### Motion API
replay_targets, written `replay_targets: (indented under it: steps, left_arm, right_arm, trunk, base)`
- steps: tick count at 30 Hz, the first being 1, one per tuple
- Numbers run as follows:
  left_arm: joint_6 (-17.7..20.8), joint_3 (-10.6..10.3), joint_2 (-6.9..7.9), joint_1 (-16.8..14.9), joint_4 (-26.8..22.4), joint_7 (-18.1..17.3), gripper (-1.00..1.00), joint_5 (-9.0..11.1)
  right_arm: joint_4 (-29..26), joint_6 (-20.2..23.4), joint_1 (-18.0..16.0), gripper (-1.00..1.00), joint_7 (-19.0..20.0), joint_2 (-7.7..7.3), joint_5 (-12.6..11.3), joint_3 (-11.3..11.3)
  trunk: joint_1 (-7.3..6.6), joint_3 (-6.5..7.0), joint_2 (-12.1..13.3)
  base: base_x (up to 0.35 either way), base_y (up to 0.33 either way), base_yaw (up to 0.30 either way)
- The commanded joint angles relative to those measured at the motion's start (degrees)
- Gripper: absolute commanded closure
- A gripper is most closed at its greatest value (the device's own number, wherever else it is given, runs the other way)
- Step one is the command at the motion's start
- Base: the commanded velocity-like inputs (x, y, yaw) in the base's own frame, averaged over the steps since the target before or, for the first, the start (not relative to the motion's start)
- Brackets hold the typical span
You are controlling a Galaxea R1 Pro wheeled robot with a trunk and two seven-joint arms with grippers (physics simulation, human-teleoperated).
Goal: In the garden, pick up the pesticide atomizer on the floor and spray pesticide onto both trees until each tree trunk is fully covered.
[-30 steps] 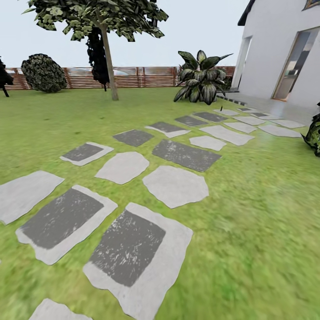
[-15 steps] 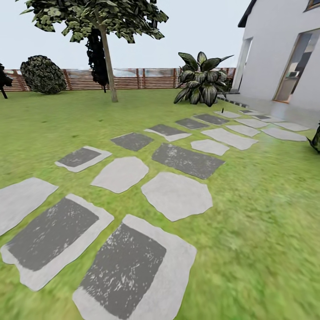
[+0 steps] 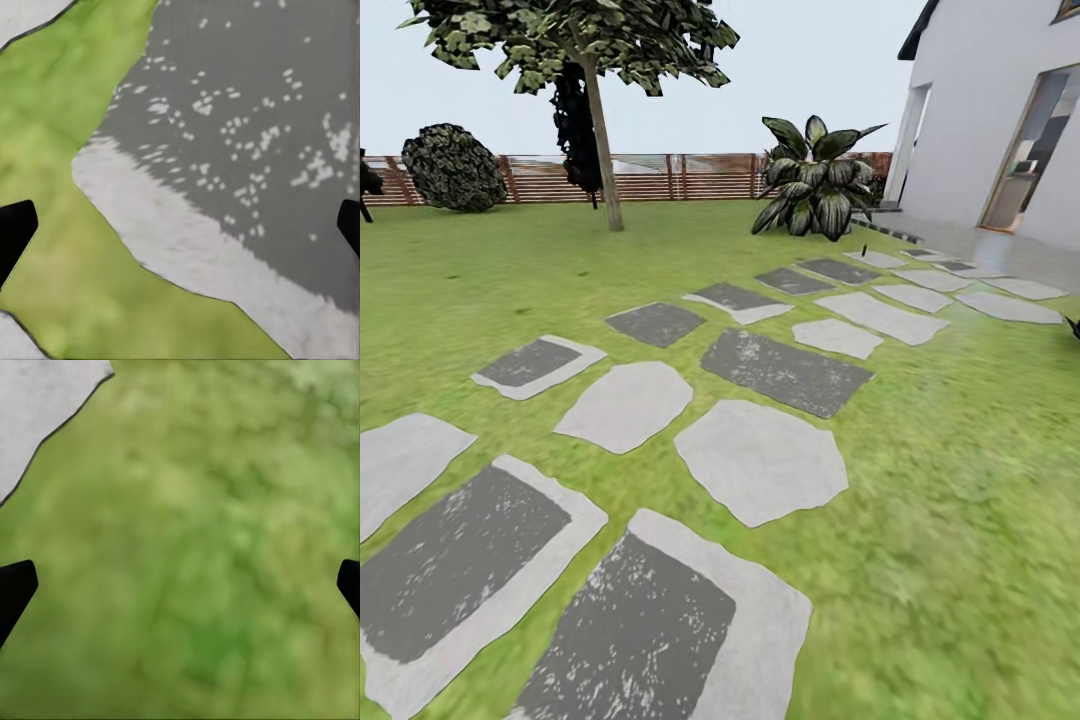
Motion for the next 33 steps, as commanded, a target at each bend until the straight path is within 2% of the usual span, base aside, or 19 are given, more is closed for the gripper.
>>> replay_targets:
  steps: [1, 33]
  left_arm:
    - [0.0, 0.0, 0.00, 0.0, 0.0, 0.0, -1.00, 0.0]
    - [0.0, -0.2, -0.06, 0.0, 0.0, 0.0, -1.00, 0.0]
  right_arm:
    - [0.0, 0.0, 0.0, -1.00, 0.0, 0.00, 0.0, 0.0]
    - [0.2, 0.1, 0.0, -1.00, 0.1, 0.00, 0.1, 0.1]
  trunk:
    - [0.00, 0.00, 0.0]
    - [0.00, 0.00, 0.0]
  base:
    - [0.339, 0.000, 0.000]
    - [0.339, 0.000, 0.000]
